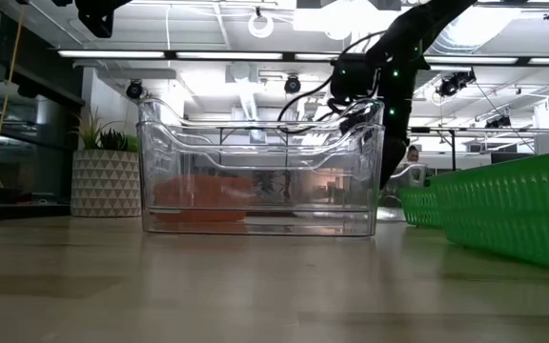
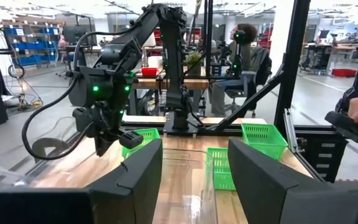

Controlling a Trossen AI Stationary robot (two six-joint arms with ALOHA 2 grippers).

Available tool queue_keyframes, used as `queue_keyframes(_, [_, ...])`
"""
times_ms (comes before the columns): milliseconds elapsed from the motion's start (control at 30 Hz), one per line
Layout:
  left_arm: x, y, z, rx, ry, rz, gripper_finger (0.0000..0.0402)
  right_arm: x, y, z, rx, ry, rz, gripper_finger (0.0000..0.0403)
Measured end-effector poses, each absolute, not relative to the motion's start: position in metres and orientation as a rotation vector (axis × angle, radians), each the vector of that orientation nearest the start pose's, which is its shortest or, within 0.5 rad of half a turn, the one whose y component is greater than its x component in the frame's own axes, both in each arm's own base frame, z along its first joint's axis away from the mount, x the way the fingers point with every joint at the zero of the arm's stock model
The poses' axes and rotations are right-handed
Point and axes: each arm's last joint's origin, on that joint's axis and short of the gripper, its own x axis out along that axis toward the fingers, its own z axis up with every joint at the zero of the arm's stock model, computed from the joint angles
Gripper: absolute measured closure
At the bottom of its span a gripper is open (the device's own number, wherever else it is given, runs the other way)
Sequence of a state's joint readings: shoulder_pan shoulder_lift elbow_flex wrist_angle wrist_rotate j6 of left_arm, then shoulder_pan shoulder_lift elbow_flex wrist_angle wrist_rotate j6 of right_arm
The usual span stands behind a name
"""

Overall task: Stack baskets by color
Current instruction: Stack the top transparent bin on the bottom transparent bins

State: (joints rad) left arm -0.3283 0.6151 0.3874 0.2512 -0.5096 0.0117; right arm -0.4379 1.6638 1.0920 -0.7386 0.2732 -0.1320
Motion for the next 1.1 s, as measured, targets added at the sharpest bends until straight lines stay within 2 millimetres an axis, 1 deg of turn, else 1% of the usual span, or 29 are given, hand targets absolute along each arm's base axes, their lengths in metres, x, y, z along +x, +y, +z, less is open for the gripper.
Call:
queue_keyframes(200, [0.146, -0.035, 0.261, 0.002, -0.02, 0.181, 0.023, 0.276, -0.133, 0.193, -0.023, 1.379, -0.532, 0.0402])
queue_keyframes(267, [0.146, -0.035, 0.261, 0.002, -0.02, 0.181, 0.023, 0.274, -0.131, 0.198, -0.034, 1.372, -0.536, 0.0403])
queue_keyframes(367, [0.146, -0.035, 0.261, 0.002, -0.02, 0.181, 0.023, 0.269, -0.127, 0.214, -0.025, 1.315, -0.548, 0.0403])
queue_keyframes(533, [0.146, -0.035, 0.261, 0.002, -0.02, 0.183, 0.023, 0.254, -0.114, 0.253, -0.008, 1.15, -0.568, 0.0403])
queue_keyframes(700, [0.146, -0.035, 0.261, 0.002, -0.02, 0.184, 0.023, 0.237, -0.087, 0.295, -0.021, 0.946, -0.554, 0.0403])
queue_keyframes(867, [0.146, -0.035, 0.261, 0.002, -0.02, 0.184, 0.023, 0.228, -0.053, 0.328, -0.058, 0.71, -0.476, 0.0403])
queue_keyframes(967, [0.146, -0.035, 0.261, 0.002, -0.02, 0.184, 0.023, 0.227, -0.033, 0.339, -0.086, 0.57, -0.413, 0.0403])
queue_keyframes(1033, [0.146, -0.035, 0.261, 0.002, -0.02, 0.184, 0.023, 0.228, -0.021, 0.34, -0.096, 0.497, -0.367, 0.0403])
queue_keyframes(1100, [0.146, -0.035, 0.261, 0.002, -0.02, 0.184, 0.023, 0.229, -0.008, 0.338, -0.105, 0.451, -0.321, 0.0403])
